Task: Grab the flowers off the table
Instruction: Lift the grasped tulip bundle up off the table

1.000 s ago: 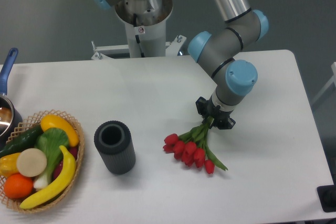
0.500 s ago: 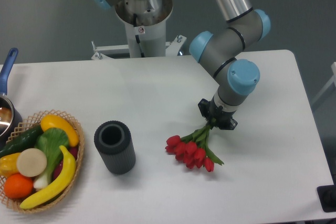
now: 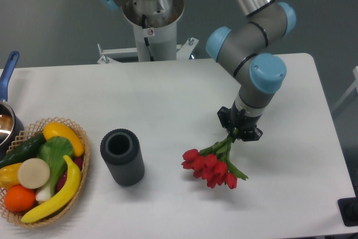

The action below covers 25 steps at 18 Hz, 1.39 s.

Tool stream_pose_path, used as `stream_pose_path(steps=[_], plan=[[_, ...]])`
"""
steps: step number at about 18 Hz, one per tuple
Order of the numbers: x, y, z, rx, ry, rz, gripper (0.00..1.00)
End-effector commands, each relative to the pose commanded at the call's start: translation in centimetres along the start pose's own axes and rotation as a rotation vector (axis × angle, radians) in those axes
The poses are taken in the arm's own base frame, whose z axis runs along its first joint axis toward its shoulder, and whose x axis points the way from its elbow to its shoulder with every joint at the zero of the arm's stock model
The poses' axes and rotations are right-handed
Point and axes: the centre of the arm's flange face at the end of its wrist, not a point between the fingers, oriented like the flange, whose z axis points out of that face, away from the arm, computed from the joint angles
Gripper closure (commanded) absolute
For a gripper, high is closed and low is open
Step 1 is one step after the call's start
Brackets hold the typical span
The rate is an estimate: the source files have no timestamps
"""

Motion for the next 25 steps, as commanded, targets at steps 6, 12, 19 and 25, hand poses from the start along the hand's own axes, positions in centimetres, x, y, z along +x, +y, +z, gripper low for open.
stream_pose_path(steps=[6, 12, 19, 25], plan=[[0.2, -1.2, -6.8, 0.268, -0.041, -0.018, 0.81], [0.6, -2.4, -10.4, 0.431, -0.047, -0.031, 0.81], [0.0, -2.4, -13.4, 0.508, -0.067, -0.07, 0.81], [0.0, -2.1, -13.9, 0.519, -0.073, -0.074, 0.81]])
